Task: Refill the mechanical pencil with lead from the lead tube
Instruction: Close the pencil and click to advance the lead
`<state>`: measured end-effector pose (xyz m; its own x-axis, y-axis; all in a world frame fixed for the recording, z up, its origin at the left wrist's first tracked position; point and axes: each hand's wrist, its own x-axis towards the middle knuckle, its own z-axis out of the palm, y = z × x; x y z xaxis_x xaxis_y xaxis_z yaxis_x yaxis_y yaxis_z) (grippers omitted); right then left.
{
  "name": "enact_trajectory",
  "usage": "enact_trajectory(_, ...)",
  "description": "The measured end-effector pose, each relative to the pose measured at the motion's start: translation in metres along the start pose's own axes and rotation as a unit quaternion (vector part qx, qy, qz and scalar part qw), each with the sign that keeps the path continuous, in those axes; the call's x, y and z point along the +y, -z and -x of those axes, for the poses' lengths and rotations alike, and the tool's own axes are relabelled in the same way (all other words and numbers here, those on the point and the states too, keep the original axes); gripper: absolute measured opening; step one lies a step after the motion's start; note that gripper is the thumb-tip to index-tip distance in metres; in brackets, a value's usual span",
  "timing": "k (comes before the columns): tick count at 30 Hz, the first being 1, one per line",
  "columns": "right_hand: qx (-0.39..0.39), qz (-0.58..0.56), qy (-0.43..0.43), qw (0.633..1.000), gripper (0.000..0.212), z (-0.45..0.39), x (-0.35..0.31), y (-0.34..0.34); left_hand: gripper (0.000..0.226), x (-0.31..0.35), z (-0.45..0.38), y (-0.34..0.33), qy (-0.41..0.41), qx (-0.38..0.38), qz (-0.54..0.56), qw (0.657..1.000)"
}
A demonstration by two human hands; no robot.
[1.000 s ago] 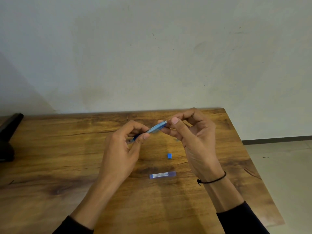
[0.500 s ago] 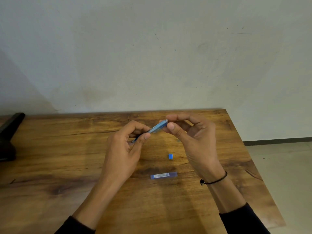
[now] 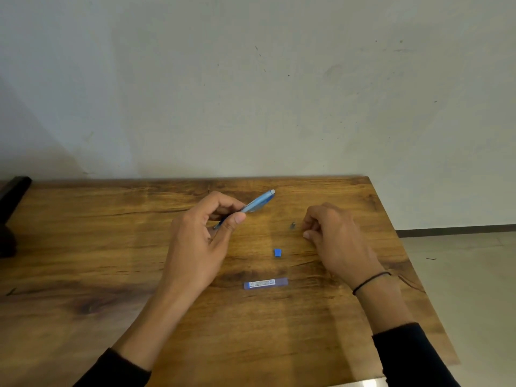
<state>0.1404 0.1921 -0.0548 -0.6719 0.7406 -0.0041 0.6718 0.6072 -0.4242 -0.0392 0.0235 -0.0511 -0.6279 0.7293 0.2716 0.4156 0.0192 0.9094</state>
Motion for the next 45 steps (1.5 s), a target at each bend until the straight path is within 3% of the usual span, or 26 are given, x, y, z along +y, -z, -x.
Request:
enact_trajectory(6,-0.023,0.053,0.028,0.998,0.014,0.002,-0.005,0.000,0.023,-0.002,0.000,0.001,0.001,-0.006,-0.002,1.000)
enact_trajectory(9,0.000,-0.081,-0.001,0.997,0.010,0.000,-0.007,0.008,0.023,-0.001,0.001,0.000,0.001,-0.016,0.001,1.000)
enact_trajectory(11,0.038,-0.265,-0.002,0.963,0.008,0.000,-0.017,0.015,0.022,-0.001,0.000,-0.001,0.002,-0.022,-0.003,1.000)
enact_trajectory(14,0.063,-0.487,0.030,0.871,0.010,0.003,-0.039,0.016,0.019,-0.001,0.000,-0.003,-0.006,-0.026,-0.012,1.000)
enact_trajectory(16,0.058,-0.543,0.044,0.837,0.005,0.004,-0.048,0.013,0.018,-0.001,0.001,-0.003,-0.009,-0.029,-0.011,0.999)
enact_trajectory(19,0.052,-0.575,0.051,0.815,0.003,0.005,-0.052,0.013,0.017,-0.002,0.001,0.000,-0.011,-0.031,-0.018,0.999)
enact_trajectory(39,0.031,-0.507,0.057,0.859,0.003,0.003,-0.043,0.010,0.008,0.002,0.002,0.002,-0.016,-0.016,-0.083,0.996)
enact_trajectory(45,0.024,-0.342,0.095,0.935,0.007,0.003,-0.033,0.011,0.008,0.006,0.003,0.004,-0.048,-0.016,-0.154,0.987)
